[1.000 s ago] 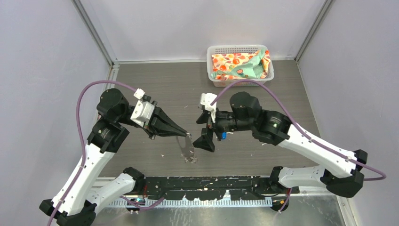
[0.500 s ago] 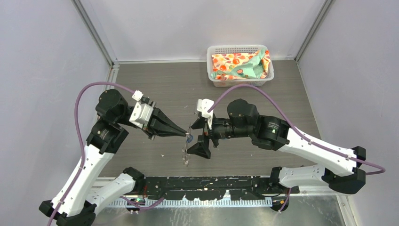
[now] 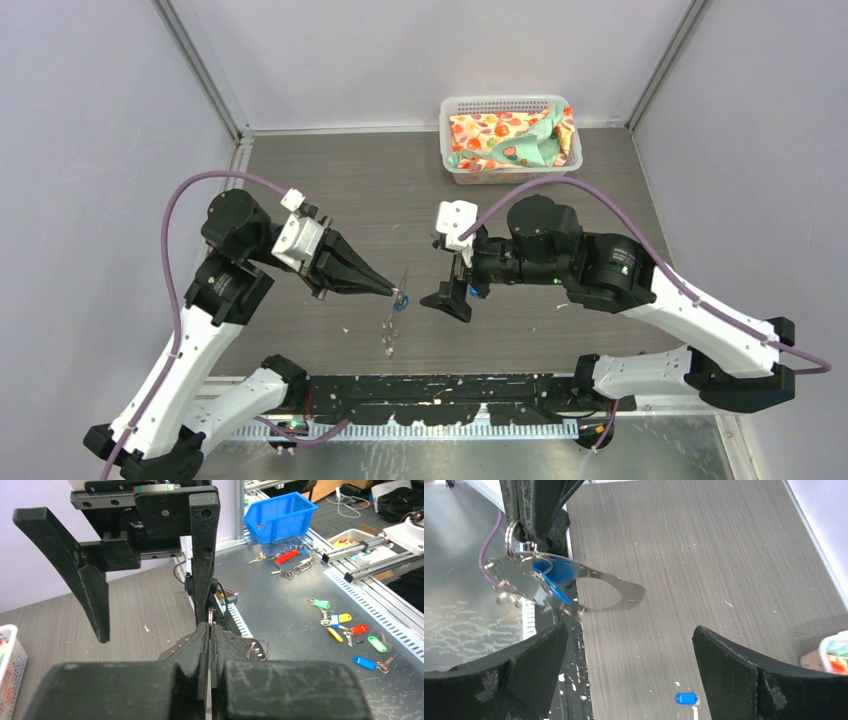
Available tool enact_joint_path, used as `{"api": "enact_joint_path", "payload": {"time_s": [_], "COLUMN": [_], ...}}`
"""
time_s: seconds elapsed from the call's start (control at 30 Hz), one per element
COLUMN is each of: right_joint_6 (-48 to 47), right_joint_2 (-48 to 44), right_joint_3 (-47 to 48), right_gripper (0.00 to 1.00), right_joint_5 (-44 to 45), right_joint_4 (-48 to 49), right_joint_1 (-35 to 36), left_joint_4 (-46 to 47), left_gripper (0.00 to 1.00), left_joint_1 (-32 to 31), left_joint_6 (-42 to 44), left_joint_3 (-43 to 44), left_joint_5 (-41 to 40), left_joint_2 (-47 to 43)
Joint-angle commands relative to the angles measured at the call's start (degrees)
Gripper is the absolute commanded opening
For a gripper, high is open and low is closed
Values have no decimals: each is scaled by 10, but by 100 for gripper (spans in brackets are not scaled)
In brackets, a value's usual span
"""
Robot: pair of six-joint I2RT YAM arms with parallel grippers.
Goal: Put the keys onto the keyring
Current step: Adjust the key on the keyring.
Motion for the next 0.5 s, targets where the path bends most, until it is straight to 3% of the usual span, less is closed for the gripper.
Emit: {"api": "enact_joint_path", "payload": {"time_s": [0.0, 0.17, 0.47], "right_joint_6": [-78, -127, -138], "right_joint_2": [21, 84, 106], "right_joint_3": [64, 125, 137], "right_gripper": [100, 100, 98], "right_joint_5": [-28, -97, -218], "right_joint_4": [-61, -89, -73], "right_joint_1": [1, 1, -13], "left_joint_4": [46, 77, 78], "left_gripper": [0, 0, 0], "left_joint_1": [-1, -3, -3], "left_joint_6": [-34, -71, -78], "left_joint_3": [17, 15, 16], "left_joint_5": [35, 50, 61], "left_joint_2": [-4, 0, -5]}}
